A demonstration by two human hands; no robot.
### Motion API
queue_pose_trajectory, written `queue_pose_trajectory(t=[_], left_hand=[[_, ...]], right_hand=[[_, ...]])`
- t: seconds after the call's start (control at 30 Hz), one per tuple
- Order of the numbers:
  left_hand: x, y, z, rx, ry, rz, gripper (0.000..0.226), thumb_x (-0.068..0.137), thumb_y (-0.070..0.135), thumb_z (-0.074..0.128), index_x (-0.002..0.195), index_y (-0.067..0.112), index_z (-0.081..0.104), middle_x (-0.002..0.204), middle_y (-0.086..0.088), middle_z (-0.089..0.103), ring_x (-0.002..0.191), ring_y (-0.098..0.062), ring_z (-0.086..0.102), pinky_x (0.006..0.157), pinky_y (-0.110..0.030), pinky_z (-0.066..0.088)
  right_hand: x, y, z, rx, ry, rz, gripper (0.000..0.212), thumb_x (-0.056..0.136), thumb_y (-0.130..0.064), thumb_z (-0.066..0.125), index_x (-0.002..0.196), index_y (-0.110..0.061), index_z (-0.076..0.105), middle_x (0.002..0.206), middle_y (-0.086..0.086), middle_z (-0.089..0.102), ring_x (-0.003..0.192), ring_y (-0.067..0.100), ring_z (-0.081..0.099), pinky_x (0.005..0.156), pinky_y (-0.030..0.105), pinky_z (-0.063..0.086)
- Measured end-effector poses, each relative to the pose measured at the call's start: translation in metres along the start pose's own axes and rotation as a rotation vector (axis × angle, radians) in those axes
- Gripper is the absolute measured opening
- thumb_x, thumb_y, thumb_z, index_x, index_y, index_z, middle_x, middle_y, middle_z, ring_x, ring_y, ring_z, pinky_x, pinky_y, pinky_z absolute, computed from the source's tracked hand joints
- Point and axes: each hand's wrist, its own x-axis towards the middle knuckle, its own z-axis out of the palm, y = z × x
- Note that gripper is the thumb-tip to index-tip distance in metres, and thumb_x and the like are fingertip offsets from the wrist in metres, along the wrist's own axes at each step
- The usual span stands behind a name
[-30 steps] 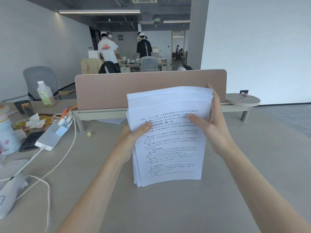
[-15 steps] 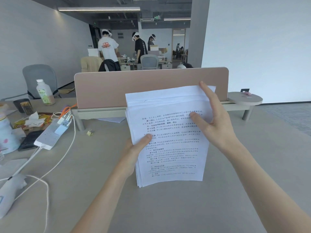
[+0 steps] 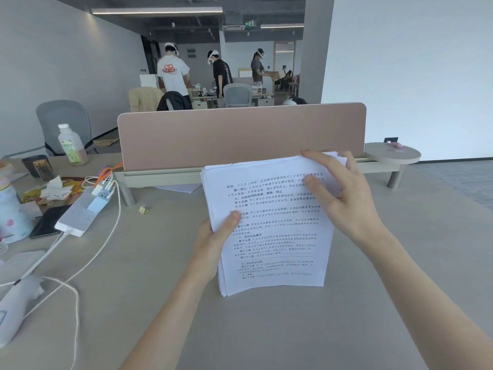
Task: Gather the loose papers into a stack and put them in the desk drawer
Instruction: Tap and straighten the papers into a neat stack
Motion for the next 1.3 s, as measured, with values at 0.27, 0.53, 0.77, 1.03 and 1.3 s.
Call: queue_pose_trajectory(t=[0.27, 0.53, 0.77, 1.03, 1.3], left_hand=[[0.003, -0.016, -0.007, 0.106, 0.005, -0.036, 0.017, 0.076, 0.022, 0.078, 0.091, 0.032, 0.08, 0.103, 0.004, 0.08, 0.101, -0.017, 0.074, 0.085, -0.035, 0.058], [0.008, -0.023, -0.014, 0.235, -0.044, -0.107, 0.029, 0.08, 0.008, 0.08, 0.1, 0.028, 0.075, 0.106, 0.007, 0.079, 0.101, -0.013, 0.074, 0.094, -0.041, 0.055], [0.012, -0.017, -0.022, 0.242, -0.152, -0.139, 0.029, 0.083, 0.012, 0.076, 0.104, 0.031, 0.072, 0.102, 0.021, 0.077, 0.098, -0.001, 0.072, 0.089, -0.027, 0.052], [0.011, -0.015, -0.022, 0.338, -0.065, -0.134, 0.016, 0.089, 0.028, 0.071, 0.084, 0.043, 0.07, 0.075, 0.029, 0.072, 0.094, 0.002, 0.063, 0.066, -0.006, 0.045], [0.01, -0.001, -0.002, 0.034, -0.001, -0.11, 0.017, 0.092, 0.036, 0.062, 0.097, 0.027, 0.075, 0.099, 0.009, 0.08, 0.097, -0.009, 0.075, 0.088, -0.036, 0.056]], right_hand=[[-0.022, 0.008, 0.012, 0.652, 0.006, 0.385, 0.066, 0.096, -0.008, 0.065, 0.146, -0.038, 0.034, 0.137, -0.006, 0.063, 0.124, 0.013, 0.063, 0.103, 0.039, 0.051], [-0.046, 0.03, 0.029, 0.572, -0.055, 0.579, 0.027, 0.096, -0.005, 0.063, 0.118, -0.02, 0.064, 0.117, -0.002, 0.076, 0.108, 0.021, 0.073, 0.096, 0.05, 0.056], [-0.03, 0.02, 0.021, 0.625, 0.004, 0.516, 0.039, 0.091, 0.008, 0.064, 0.107, -0.027, 0.064, 0.106, -0.007, 0.078, 0.102, 0.017, 0.074, 0.087, 0.038, 0.058], [-0.024, 0.019, 0.013, 0.586, -0.082, 0.424, 0.048, 0.09, 0.016, 0.055, 0.121, -0.021, 0.057, 0.117, 0.002, 0.072, 0.109, 0.02, 0.07, 0.091, 0.044, 0.057], [-0.023, 0.016, 0.011, 0.636, -0.128, 0.411, 0.067, 0.087, 0.015, 0.058, 0.128, -0.038, 0.048, 0.132, 0.004, 0.066, 0.123, 0.023, 0.065, 0.099, 0.053, 0.054]])
